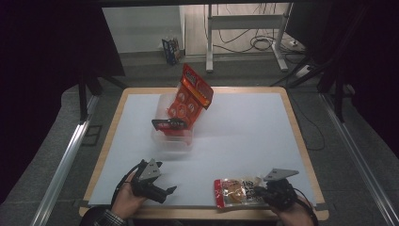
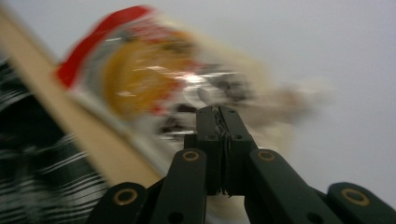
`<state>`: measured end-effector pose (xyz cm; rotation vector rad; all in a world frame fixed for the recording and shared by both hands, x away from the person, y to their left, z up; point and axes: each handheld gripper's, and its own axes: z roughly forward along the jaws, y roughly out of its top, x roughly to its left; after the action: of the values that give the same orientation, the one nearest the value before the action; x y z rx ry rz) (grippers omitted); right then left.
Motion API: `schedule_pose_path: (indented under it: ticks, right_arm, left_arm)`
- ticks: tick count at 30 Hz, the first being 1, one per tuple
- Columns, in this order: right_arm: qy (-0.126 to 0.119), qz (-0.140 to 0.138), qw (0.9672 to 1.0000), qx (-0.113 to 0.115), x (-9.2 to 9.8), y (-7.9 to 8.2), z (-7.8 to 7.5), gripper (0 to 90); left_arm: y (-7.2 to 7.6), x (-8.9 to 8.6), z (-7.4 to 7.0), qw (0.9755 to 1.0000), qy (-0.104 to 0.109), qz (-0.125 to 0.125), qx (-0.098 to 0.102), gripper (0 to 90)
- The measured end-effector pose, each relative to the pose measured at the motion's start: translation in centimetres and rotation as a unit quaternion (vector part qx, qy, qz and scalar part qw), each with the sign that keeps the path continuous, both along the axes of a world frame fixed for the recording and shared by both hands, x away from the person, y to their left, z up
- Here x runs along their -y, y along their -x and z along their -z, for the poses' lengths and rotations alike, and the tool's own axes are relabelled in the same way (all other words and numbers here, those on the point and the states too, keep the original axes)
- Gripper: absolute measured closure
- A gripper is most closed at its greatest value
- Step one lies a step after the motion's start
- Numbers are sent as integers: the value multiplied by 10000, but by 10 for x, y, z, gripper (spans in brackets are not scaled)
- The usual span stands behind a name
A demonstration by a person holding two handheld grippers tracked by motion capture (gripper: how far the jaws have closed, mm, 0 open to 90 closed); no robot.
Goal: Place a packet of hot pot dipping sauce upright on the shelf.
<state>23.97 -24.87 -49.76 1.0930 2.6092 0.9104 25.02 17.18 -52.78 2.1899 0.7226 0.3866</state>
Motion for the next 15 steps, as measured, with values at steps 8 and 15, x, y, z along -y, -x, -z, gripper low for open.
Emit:
schedule_pose_path:
  ticks: [8,15]
  right_arm:
    - [133,-832,9952,-493,-30,7,13,885]
    - [159,-811,9963,-256,-40,2,15,889]
  left_arm:
    - [1,1,0,10000,-16,15,9,10]
    - [1,4,0,10000,-4,61,-12,11]
